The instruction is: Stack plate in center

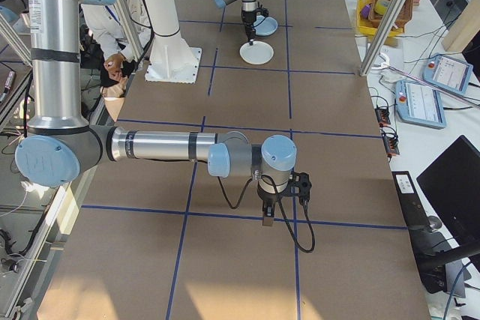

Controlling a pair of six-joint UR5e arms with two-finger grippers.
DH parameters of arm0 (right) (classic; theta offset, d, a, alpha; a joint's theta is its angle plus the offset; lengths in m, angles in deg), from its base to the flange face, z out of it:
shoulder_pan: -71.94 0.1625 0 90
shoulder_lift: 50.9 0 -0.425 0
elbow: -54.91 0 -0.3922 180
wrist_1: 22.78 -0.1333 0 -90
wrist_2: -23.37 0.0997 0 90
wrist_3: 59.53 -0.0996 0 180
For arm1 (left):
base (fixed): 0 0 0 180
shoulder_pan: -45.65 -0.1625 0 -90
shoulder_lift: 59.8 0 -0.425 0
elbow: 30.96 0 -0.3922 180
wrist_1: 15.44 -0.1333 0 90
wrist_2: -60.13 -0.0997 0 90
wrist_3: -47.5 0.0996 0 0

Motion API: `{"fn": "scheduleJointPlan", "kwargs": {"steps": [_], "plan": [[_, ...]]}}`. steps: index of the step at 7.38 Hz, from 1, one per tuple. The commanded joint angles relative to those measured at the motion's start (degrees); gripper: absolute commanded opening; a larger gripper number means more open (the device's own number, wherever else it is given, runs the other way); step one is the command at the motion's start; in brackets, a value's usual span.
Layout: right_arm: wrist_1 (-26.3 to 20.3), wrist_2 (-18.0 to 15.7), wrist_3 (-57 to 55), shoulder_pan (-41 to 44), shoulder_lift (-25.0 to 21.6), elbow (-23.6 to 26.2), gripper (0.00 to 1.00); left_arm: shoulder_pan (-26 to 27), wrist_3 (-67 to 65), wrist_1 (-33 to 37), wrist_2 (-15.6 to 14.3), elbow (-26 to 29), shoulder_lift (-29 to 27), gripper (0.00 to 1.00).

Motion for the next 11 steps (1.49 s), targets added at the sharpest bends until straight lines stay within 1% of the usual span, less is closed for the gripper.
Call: {"fn": "scheduleJointPlan", "kwargs": {"steps": [1,2,3,4,5,6,7,8,9,11], "plan": [[0.0,-0.04,0.09,0.0,0.0,0.0,1.0,0.36,0.26,0.55,2.21,-0.26,0.2,0.0],[0.0,-0.04,0.09,0.0,0.0,0.0,1.0,1.4,3.57,0.73,3.95,-1.65,1.16,0.0],[0.0,-0.04,0.09,0.0,0.0,0.0,1.0,6.72,6.04,0.73,8.67,-2.36,2.47,0.0],[0.0,-0.04,0.0,0.0,0.0,0.0,1.0,11.56,11.72,0.81,12.89,-3.94,5.27,0.0],[0.0,-0.04,0.09,0.0,0.0,0.0,1.0,15.87,19.44,1.16,15.55,-5.26,9.3,0.0],[0.0,0.05,0.09,0.0,0.0,0.0,1.0,19.74,25.52,2.12,18.62,-4.57,11.78,0.0],[0.0,0.05,0.0,0.0,0.0,0.0,1.0,22.83,30.97,2.13,23.52,-2.83,14.15,0.0],[0.0,0.05,0.0,0.0,0.0,0.0,1.0,24.25,35.64,2.13,24.88,-1.24,16.18,0.0],[0.0,0.05,0.0,0.0,0.0,0.0,1.0,24.35,36.9,2.22,24.98,0.6,16.63,0.0],[0.0,0.05,0.0,0.0,0.0,0.0,1.0,24.18,36.74,2.22,24.89,1.23,16.37,0.0]]}}
